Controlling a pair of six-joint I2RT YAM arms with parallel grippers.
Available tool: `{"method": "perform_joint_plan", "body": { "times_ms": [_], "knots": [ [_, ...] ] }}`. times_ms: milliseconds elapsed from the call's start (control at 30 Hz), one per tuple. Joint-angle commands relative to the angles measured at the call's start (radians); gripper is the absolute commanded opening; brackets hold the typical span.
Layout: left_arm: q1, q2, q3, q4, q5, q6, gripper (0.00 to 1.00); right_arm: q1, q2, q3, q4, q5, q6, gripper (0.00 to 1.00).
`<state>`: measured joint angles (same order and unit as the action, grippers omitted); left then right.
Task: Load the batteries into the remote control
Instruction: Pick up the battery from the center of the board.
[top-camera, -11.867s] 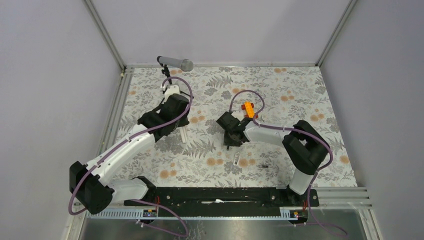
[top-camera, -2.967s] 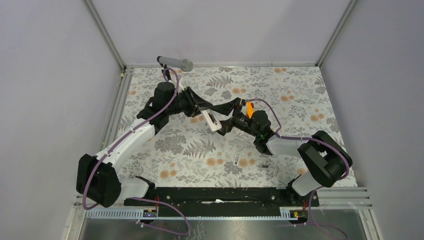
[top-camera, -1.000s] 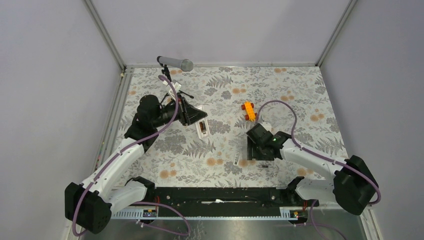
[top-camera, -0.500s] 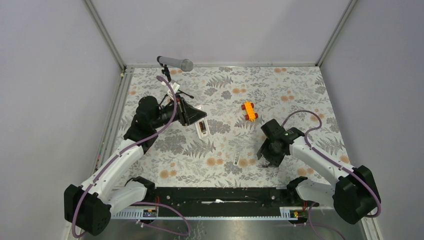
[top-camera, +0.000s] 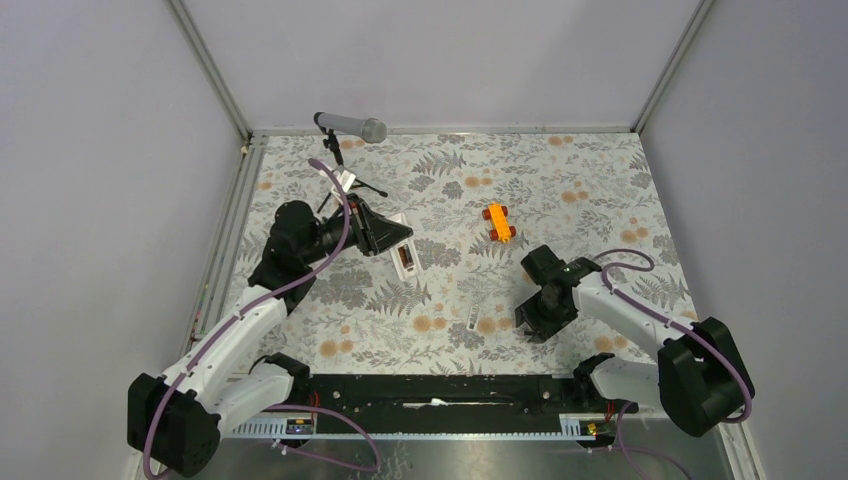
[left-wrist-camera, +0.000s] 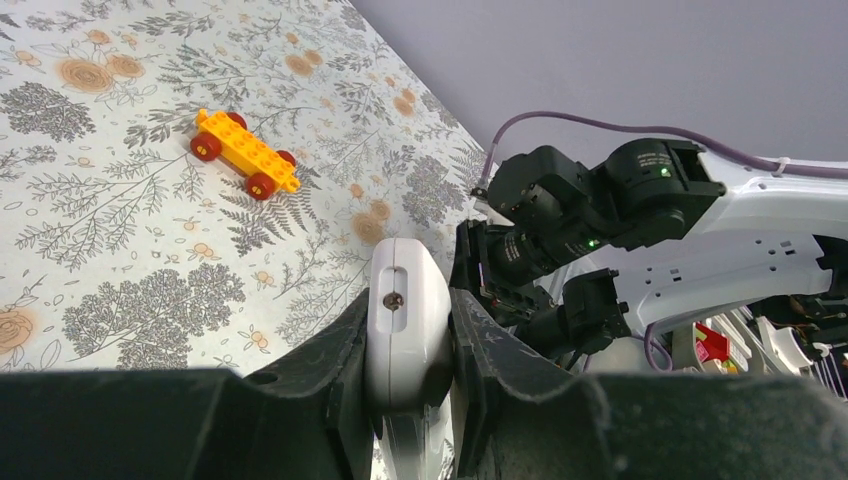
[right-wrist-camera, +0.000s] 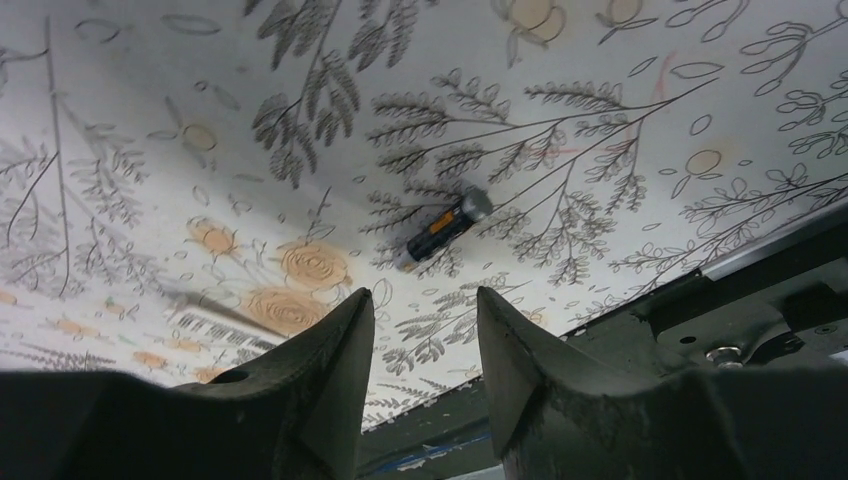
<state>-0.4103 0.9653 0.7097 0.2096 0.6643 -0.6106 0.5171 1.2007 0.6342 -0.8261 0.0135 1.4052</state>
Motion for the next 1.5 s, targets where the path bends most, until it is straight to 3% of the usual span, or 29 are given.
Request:
{"method": "perform_joint_plan", "body": {
  "times_ms": [0,500,767,967,1267,1467],
  "knots": [
    [0.005,-0.02,-0.003,0.099,-0.021,-0.014,0.0,-0.027,-0.015,-0.047,0.008,0.022,0.076,0.48],
    [0.005,-0.012,-0.032,0.142,-0.039,-0.039,0.0,-0.067,0.008,-0.096,0.092,0.033,0.072,0.41],
    [0.005,-0.012,-0.038,0.136,-0.059,-0.043,0.0,-0.068,0.002,-0.097,0.12,0.051,0.013,0.19],
    [0.003,-0.001,-0.048,0.135,-0.055,-0.057,0.0,-0.068,0.043,-0.08,0.167,0.058,-0.124,0.04],
    [-0.119,0.102,-0.095,0.275,0.065,-0.109,0.0,-0.068,0.063,0.098,0.218,0.141,-0.505,0.04],
    [-0.216,0.233,-0.068,0.305,0.063,-0.144,0.0,-0.068,0.039,0.139,0.252,0.025,-0.591,0.04]
  ]
}}
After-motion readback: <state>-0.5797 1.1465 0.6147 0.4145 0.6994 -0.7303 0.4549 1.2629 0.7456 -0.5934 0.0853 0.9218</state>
